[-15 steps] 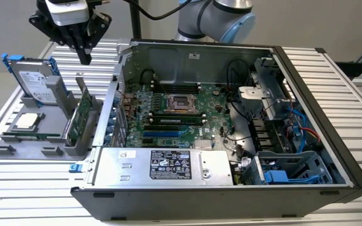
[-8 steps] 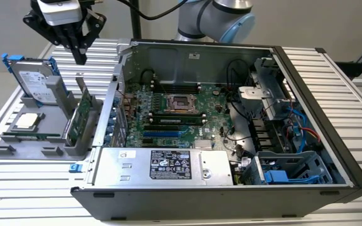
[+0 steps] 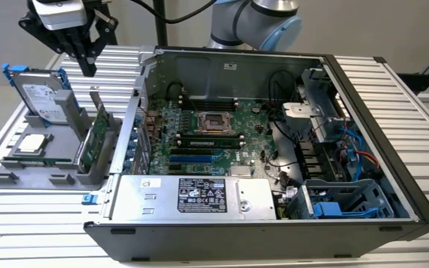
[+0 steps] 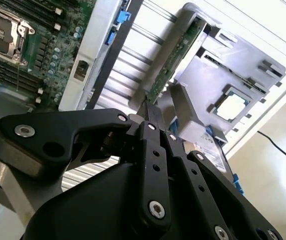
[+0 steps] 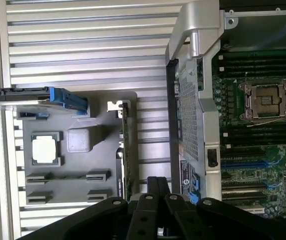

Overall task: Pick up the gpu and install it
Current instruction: 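Reach for the gpu, then pick up the gpu and move the gpu toward the slot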

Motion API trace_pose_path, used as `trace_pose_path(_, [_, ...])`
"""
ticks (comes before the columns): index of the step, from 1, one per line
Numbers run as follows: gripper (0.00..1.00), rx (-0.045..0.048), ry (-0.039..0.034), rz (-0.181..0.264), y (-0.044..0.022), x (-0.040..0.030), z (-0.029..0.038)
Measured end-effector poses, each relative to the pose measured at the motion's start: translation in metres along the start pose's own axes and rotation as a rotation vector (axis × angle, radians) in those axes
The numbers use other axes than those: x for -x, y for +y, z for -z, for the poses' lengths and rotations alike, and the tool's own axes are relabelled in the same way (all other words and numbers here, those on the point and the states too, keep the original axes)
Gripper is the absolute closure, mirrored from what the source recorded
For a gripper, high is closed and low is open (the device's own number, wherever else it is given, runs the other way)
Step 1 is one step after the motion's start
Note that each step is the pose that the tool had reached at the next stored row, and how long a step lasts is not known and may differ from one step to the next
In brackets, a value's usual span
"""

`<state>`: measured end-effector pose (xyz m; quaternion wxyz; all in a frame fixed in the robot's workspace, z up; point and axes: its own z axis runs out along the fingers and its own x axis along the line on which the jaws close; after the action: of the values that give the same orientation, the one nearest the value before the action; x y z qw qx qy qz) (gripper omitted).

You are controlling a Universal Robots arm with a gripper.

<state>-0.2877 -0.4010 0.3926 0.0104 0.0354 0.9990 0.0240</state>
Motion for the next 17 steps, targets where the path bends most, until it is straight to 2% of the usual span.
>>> trace_pose_path(17, [1.0, 0.0, 0.0, 0.0, -0.0029, -0.028, 0.0007])
